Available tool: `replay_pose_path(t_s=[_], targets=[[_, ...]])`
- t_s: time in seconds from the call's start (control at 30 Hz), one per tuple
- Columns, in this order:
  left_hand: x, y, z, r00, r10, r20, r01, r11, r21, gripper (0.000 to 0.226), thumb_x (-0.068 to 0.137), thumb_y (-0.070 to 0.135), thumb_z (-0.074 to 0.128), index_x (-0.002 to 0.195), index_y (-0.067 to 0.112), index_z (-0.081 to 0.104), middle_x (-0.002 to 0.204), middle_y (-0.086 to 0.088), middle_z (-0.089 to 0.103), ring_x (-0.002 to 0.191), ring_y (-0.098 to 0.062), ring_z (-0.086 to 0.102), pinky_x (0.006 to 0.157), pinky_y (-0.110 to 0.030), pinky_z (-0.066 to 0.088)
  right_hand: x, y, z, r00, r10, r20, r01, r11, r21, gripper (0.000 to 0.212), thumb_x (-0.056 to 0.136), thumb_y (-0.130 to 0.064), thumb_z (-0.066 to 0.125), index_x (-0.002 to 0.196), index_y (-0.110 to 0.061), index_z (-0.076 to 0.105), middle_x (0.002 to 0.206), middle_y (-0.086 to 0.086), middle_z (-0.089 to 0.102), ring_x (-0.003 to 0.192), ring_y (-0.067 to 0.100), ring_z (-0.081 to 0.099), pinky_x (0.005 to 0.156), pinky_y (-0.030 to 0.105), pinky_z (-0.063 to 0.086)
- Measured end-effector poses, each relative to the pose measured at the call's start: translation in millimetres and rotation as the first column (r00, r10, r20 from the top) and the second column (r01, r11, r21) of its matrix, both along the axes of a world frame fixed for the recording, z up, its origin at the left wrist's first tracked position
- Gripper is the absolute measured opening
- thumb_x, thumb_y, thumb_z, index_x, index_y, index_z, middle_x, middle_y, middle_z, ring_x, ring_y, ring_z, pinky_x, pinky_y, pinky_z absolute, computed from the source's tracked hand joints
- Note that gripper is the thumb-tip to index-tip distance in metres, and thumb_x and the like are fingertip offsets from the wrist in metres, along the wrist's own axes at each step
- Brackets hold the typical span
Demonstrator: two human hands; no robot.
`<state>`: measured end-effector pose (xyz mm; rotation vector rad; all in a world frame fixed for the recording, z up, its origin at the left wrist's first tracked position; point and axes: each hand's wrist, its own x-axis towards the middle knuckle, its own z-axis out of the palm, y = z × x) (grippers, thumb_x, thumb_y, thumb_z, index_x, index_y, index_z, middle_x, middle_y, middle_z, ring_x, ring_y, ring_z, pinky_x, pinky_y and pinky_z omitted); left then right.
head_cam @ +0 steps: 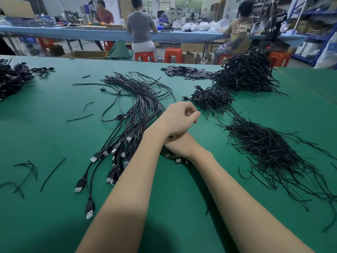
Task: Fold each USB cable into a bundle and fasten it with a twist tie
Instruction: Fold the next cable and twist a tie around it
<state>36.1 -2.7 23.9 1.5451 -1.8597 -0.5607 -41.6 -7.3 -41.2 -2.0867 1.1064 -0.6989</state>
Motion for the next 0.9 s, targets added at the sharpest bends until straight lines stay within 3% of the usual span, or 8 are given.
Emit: replay_pose_path(t_s=[0.07,0.1,0.23,0.43,0.57,0.67,0.8,0.9], targets=[[-3,0,0,0.999,0.020,-0.024,-0.022,0.998,-0.056,0.013,0.095,0.027,0.058,0.090,0.021,0.068,0.084,0.010,0.074,0.078,-0.004,0.064,0.077,-0.021,0.047,-10,3,1,0.992,-0.105,0.066,0.109,0.993,-0.047,0.004,0.085,-0.025,0.060,0.090,-0.025,0.059,0.083,0.000,0.068,0.083,0.011,0.065,0.068,0.026,0.049],[-3,-1,0,0.999,0.036,-0.037,-0.039,0.996,-0.082,0.012,0.094,0.024,0.059,0.090,0.020,0.069,0.084,0.008,0.075,0.077,-0.005,0.064,0.075,-0.020,0.047,-15,2,4,0.987,-0.157,0.015,0.158,0.984,-0.081,0.009,0.086,-0.029,0.063,0.084,-0.024,0.056,0.076,-0.002,0.062,0.078,0.016,0.062,0.064,0.027,0.044],[5,-2,-4,0.994,0.072,-0.081,-0.079,0.993,-0.083,0.012,0.093,0.023,0.059,0.087,0.021,0.070,0.082,0.008,0.073,0.067,-0.001,0.058,0.064,-0.011,0.041,-38,-2,24,0.921,-0.208,-0.329,0.213,0.977,-0.022,0.019,0.079,-0.041,0.077,0.079,-0.027,0.063,0.084,-0.013,0.068,0.090,0.015,0.066,0.086,0.033,0.055],[13,-3,-10,0.998,0.068,-0.016,-0.068,0.997,-0.021,0.014,0.095,0.027,0.057,0.088,0.026,0.069,0.080,0.013,0.071,0.057,0.006,0.051,0.056,-0.007,0.035,-43,-2,42,0.877,-0.135,-0.461,0.207,0.972,0.109,0.014,0.077,-0.031,0.080,0.087,-0.022,0.075,0.092,-0.001,0.073,0.090,0.019,0.067,0.085,0.033,0.057],[14,-2,-11,0.998,0.021,0.061,-0.025,0.998,0.059,0.020,0.097,0.035,0.052,0.090,0.027,0.068,0.085,0.009,0.072,0.058,-0.001,0.051,0.060,-0.023,0.039,-59,-4,46,0.976,-0.135,-0.169,0.187,0.919,0.347,0.006,0.081,-0.014,0.076,0.078,-0.014,0.071,0.066,-0.004,0.066,0.059,0.016,0.057,0.062,0.026,0.051],[9,0,-12,0.983,-0.060,0.172,0.035,0.989,0.147,0.034,0.102,0.047,0.041,0.088,0.030,0.067,0.081,0.009,0.069,0.072,-0.010,0.058,0.066,-0.029,0.041,-76,-8,51,0.951,-0.254,0.177,0.141,0.863,0.485,0.014,0.083,-0.001,0.072,0.087,-0.012,0.065,0.061,-0.001,0.064,0.053,0.012,0.052,0.049,0.020,0.044],[-1,2,-7,0.991,-0.132,0.034,0.123,0.975,0.186,0.052,0.104,0.054,0.032,0.084,0.019,0.065,0.074,0.008,0.067,0.075,-0.015,0.060,0.074,-0.033,0.044,-90,-14,59,0.704,-0.431,0.564,0.014,0.803,0.596,0.012,0.088,0.000,0.072,0.088,-0.008,0.063,0.068,0.005,0.063,0.053,0.010,0.054,0.052,0.015,0.049],[-16,6,0,0.956,-0.168,-0.241,0.209,0.965,0.159,0.045,0.105,0.045,0.041,0.079,0.011,0.055,0.064,0.005,0.043,0.059,-0.014,0.040,0.060,-0.029,0.035,-95,-16,62,0.470,-0.466,0.750,-0.138,0.800,0.583,0.025,0.093,-0.032,0.069,0.097,-0.007,0.067,0.079,0.004,0.074,0.066,0.010,0.069,0.065,0.018,0.057]])
